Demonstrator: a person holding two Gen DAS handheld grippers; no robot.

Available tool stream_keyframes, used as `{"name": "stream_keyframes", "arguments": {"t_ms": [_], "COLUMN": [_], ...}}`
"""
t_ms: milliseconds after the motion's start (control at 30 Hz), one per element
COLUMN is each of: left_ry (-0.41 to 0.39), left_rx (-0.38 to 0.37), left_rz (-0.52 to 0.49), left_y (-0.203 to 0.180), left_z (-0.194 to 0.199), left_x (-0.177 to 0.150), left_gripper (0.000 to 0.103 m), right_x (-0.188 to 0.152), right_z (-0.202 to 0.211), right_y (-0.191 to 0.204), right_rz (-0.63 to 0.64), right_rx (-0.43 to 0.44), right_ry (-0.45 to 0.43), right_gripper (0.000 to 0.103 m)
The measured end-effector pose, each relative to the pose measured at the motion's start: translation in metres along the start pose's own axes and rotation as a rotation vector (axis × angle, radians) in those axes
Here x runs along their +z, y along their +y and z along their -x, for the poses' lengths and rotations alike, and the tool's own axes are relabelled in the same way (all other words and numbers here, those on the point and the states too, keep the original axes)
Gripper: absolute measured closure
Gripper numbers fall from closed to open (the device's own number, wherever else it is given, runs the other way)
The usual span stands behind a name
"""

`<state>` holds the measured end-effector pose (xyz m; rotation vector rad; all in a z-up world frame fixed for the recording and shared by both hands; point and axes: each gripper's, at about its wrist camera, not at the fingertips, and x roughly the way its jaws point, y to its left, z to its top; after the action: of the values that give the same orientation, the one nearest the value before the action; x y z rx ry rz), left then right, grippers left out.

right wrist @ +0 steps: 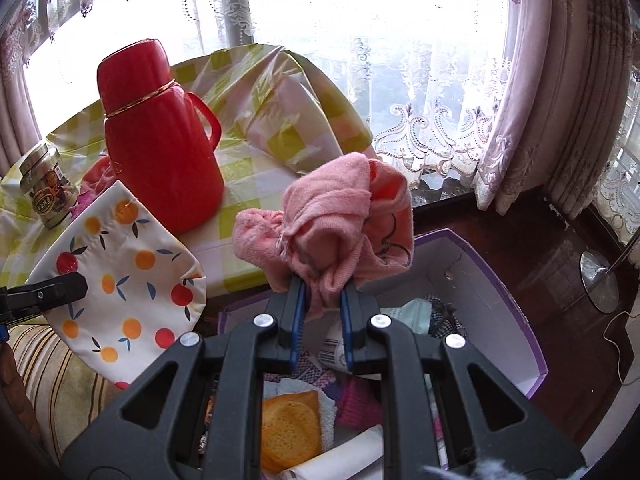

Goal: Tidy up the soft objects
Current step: 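Carry the fruit-print cloth and pink towel into the white box and release both, then lift both open tools out of the box back over the table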

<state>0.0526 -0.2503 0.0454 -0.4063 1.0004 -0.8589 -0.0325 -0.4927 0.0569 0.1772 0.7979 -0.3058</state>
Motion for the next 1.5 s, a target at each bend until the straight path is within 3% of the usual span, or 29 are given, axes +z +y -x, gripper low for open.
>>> {"name": "stream_keyframes", "arguments": {"t_ms": [333,400,433,500,633,1100,1500], "left_ry": [0.079,0.097,0.117,0.162,0.179,0.071,-0.108], "left_rx": [-0.093,-0.107,-0.104,-0.038,0.009,0.094,0.249], "left_rz": [-0.064,-0.082,-0.095,-0.088,-0.047,-0.016,0.125], "left_y": [-0.045,-0.052,-0.052,-0.050,-0.037,-0.009,0.066], "left_z": [-0.038,-0.047,-0.052,-0.068,-0.073,-0.035,0.033], "left_x": [-0.008,-0.009,-0.011,-0.013,-0.016,-0.004,0.030], "left_gripper": [0.097,0.094,0.093,0.079,0.076,0.076,0.076], "right_x": [0.002,0.002,0.002,0.002,0.000,-0.001,-0.006], "right_z": [0.008,0.010,0.009,0.010,0.009,0.010,0.016], "right_y": [-0.040,-0.043,-0.044,-0.045,-0.043,0.006,0.085], "right_rz": [-0.053,-0.057,-0.061,-0.067,-0.060,0.049,0.211], "right_rx": [-0.058,-0.068,-0.068,-0.059,-0.051,0.051,0.199], "right_ry": [0.005,0.006,0.007,0.004,0.011,0.022,0.050], "right_gripper": [0.080,0.073,0.069,0.060,0.058,0.058,0.058]}}
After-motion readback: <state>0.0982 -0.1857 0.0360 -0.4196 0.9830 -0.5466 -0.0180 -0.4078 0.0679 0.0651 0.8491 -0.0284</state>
